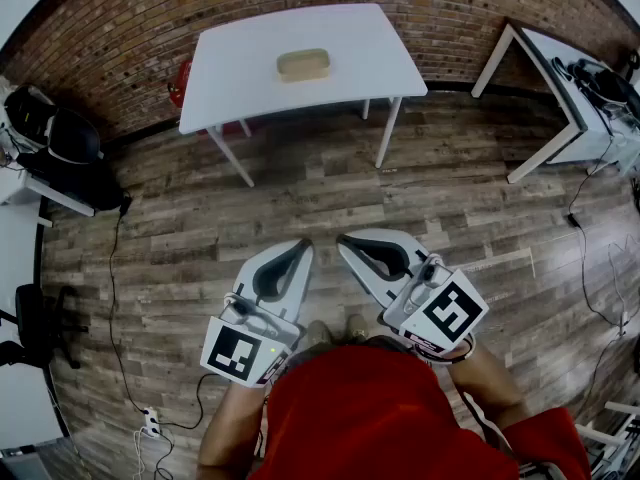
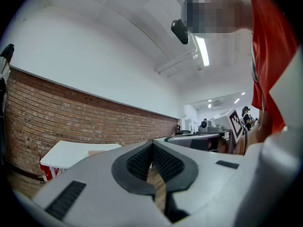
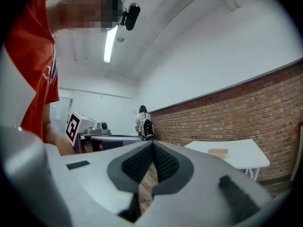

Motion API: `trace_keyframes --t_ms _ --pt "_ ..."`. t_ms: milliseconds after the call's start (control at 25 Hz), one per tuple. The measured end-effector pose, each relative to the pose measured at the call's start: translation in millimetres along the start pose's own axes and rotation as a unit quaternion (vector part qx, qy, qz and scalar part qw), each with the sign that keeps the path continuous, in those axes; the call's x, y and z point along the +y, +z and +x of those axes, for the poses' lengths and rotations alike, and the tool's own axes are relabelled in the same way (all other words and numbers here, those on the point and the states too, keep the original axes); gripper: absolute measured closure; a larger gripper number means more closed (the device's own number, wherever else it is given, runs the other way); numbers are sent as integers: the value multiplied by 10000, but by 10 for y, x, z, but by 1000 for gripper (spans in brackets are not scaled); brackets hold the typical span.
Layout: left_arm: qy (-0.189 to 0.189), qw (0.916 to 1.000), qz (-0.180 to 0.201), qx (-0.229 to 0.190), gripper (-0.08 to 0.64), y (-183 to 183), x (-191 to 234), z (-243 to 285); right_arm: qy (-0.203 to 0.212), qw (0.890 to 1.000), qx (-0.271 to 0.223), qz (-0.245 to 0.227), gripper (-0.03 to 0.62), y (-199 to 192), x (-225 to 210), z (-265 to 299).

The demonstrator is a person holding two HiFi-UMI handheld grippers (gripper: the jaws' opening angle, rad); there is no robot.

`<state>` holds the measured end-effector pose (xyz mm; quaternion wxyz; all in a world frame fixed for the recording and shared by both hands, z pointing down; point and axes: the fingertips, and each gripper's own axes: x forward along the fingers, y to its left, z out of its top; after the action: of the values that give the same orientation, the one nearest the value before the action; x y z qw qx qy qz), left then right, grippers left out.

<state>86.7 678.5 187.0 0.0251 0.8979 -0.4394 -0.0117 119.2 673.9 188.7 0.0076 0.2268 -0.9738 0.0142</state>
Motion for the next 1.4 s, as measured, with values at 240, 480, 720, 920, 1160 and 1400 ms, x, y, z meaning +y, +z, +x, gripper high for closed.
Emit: trace_keyframes --t_ms 240,480,720,920,1160,1400 --pt "106 9999 -41 36 545 -18 38 200 84 10000 -9 25 565 -1 -215 -15" --pt "257 9996 -69 110 545 -41 69 503 277 9995 -101 70 565 20 -506 -44" --pt "446 9988 -127 155 545 -151 234 747 379 9990 -175 188 560 -23 -901 -33" --pt "521 9985 -101 159 545 -153 621 965 275 9993 -179 187 560 -17 -1321 184" --pt "427 9990 5 149 545 -217 1372 1350 122 9999 -120 0 561 -75 -1839 768" --pt "134 9992 143 361 545 -339 2286 1873 -40 9999 71 -137 561 -147 -2451 1504"
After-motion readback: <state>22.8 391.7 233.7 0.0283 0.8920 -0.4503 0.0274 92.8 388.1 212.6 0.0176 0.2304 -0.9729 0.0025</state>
